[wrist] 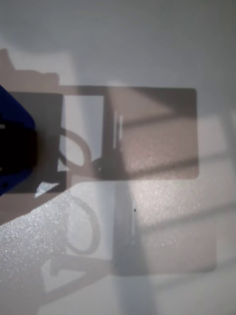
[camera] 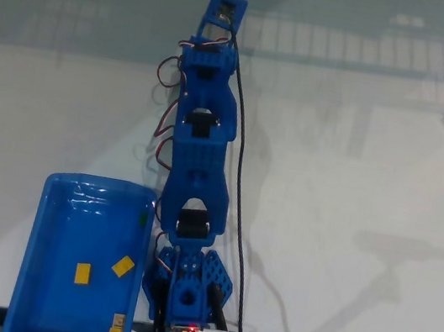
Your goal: Pick up all the lego then put into the bin
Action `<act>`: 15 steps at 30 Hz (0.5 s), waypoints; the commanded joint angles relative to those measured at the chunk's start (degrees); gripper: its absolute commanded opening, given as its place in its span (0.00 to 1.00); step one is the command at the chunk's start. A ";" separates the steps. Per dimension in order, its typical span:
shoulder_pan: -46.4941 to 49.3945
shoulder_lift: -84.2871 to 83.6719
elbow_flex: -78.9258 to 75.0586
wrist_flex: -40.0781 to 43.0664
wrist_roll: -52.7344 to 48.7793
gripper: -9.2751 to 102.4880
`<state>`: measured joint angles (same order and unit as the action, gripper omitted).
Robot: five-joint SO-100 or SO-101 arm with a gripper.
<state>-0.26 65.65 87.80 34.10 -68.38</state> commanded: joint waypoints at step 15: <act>-4.22 11.78 -2.11 1.93 5.27 0.08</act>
<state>-2.29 70.31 87.89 35.42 -64.95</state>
